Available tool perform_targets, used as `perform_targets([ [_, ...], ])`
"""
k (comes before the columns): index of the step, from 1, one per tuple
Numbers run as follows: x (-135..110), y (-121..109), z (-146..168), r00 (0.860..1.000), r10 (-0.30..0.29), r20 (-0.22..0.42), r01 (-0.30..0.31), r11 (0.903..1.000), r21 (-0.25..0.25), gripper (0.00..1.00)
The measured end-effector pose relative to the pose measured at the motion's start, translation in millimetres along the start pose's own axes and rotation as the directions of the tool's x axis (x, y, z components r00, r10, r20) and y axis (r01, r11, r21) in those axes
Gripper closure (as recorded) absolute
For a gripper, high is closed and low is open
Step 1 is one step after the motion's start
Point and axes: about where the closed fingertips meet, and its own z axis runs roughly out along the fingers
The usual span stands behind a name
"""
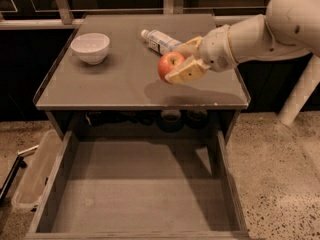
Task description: Pick apple from top drawer and place on counter
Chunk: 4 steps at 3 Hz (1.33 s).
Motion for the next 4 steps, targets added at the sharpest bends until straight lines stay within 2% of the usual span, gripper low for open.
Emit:
perform_targets([
  [1, -5.7, -38.7, 9.1, 0.997, 0.024, 0.076, -0.025, 0.9996, 0.015, 1.00],
  [2, 9.6, -68.1, 10.3, 0.990, 0.094, 0.108, -0.102, 0.9928, 0.064, 1.00],
  [3, 31.5, -76.0, 18.4, 0.981, 0.165, 0.106, -0.174, 0.9816, 0.079, 1.00],
  [4, 54.3, -74.0, 28.3, 0.974, 0.212, 0.083, -0.219, 0.9719, 0.086, 1.00],
])
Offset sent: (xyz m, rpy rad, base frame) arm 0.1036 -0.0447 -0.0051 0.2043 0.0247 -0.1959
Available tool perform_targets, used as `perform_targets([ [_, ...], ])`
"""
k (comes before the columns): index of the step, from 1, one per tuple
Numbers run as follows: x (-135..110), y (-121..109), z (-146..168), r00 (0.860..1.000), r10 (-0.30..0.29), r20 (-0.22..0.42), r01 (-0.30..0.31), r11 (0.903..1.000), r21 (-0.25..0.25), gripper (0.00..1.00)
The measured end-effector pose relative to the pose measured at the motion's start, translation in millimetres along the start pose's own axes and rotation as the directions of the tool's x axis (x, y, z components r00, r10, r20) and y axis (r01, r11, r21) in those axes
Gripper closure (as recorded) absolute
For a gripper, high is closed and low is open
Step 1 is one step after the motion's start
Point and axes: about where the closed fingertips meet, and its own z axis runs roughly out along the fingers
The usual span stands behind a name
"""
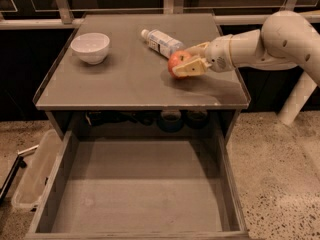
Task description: Pick apple from top drawer and place on counter
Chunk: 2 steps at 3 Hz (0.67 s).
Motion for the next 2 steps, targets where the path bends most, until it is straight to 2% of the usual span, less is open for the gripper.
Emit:
perform_targets([
  [1, 20.6, 7.7, 4.4, 0.999, 0.018, -0.035, -0.018, 0.9998, -0.006, 1.00],
  [2, 22.8, 9.0, 5.5, 0.999, 0.020, -0.038, -0.021, 0.9998, -0.009, 0.84],
])
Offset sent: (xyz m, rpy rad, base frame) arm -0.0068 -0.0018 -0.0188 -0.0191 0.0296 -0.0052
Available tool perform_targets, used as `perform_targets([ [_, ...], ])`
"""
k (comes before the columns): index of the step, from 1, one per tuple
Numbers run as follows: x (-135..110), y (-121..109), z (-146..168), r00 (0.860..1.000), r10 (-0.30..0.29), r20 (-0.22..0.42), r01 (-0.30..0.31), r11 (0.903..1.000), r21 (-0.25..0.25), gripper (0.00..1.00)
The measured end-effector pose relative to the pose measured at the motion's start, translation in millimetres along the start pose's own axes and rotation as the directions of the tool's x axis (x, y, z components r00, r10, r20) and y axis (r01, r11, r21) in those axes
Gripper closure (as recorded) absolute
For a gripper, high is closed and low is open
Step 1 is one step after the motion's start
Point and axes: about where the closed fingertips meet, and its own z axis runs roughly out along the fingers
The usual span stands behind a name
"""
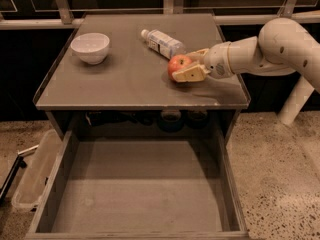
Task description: Pick apple from top drawer and place on counter
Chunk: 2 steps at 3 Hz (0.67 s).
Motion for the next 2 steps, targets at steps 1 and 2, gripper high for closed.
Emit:
perform_targets([
  [1, 0.0, 0.0, 0.1, 1.000, 0.000, 0.000, 0.000, 1.0000, 0.000, 0.61],
  [2, 0.0, 0.0, 0.1, 1.000, 0.000, 0.000, 0.000, 1.0000, 0.000, 0.38],
])
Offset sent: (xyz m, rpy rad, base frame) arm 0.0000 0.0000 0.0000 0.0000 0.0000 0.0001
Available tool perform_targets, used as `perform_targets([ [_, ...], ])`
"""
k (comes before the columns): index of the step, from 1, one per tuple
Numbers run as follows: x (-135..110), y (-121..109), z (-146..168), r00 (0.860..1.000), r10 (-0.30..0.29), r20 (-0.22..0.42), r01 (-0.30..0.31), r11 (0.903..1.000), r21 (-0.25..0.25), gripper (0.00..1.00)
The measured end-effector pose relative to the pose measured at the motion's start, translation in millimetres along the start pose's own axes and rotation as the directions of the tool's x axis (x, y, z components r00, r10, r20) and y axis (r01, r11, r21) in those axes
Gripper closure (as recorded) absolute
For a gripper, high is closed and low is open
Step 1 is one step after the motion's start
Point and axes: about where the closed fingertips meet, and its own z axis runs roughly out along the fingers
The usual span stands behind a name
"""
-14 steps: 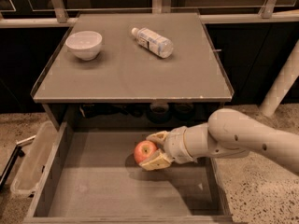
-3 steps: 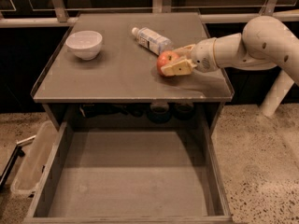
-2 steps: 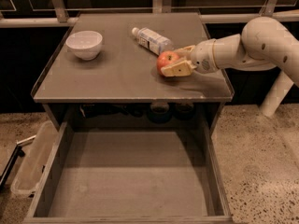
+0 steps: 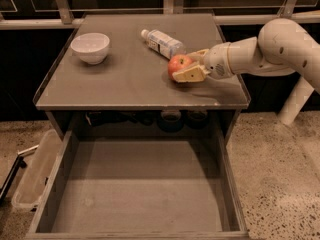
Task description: Pick apple from top drawer and place on counter
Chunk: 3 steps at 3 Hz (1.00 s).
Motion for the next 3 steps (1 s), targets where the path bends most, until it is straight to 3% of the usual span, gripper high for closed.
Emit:
perform_targets([
  [1, 0.0, 0.0, 0.1, 1.000, 0.000, 0.000, 0.000, 1.0000, 0.000, 0.14],
  [2, 0.0, 0.0, 0.1, 1.000, 0.000, 0.000, 0.000, 1.0000, 0.000, 0.00],
  [3, 0.0, 0.0, 0.1, 1.000, 0.000, 0.000, 0.000, 1.0000, 0.000, 0.00],
])
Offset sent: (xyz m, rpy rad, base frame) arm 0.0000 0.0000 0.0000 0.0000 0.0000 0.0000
